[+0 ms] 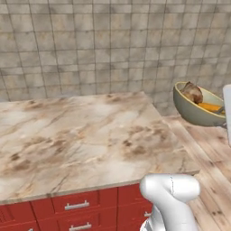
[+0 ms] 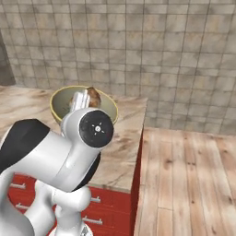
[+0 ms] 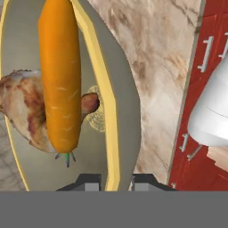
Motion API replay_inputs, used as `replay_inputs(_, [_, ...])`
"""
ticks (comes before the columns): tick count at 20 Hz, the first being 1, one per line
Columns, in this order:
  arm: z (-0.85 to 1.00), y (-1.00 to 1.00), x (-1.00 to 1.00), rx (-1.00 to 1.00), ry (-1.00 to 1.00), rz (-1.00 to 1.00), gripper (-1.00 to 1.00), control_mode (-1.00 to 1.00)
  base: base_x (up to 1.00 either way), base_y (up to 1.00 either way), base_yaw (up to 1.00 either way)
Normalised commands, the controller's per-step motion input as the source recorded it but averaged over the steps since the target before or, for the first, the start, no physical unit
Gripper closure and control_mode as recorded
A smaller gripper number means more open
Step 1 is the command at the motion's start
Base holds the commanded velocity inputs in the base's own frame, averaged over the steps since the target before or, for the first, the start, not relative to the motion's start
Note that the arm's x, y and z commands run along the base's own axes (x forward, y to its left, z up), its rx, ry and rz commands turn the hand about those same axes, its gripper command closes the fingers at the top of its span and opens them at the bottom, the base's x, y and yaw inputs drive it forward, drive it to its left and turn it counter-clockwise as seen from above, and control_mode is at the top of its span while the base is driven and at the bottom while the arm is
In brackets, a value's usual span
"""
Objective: The microwave is finished heating the chicken drumstick and carrot. Take the bowl containing the food and place it on the dining counter.
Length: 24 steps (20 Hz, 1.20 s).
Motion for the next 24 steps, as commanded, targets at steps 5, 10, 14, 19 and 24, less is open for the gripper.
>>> replay_inputs(5, [0.0,0.0,0.0,0.0,0.0,0.0,1.0,1.0,0.45,-0.5,0.34])
replay_inputs(10, [-0.21,0.0,0.79,0.0,0.14,0.16,1.0,-1.0,0.15,-0.02,0.04])
replay_inputs(14, [-0.52,0.0,1.0,0.0,0.23,0.28,1.0,-1.0,0.0,0.0,0.0])
replay_inputs(19, [-0.63,0.0,1.0,0.0,0.16,0.23,1.0,-1.0,0.0,0.0,0.0])
replay_inputs(24, [-0.69,0.15,1.0,-0.04,0.05,0.17,1.0,-1.0,0.0,0.0,0.0])
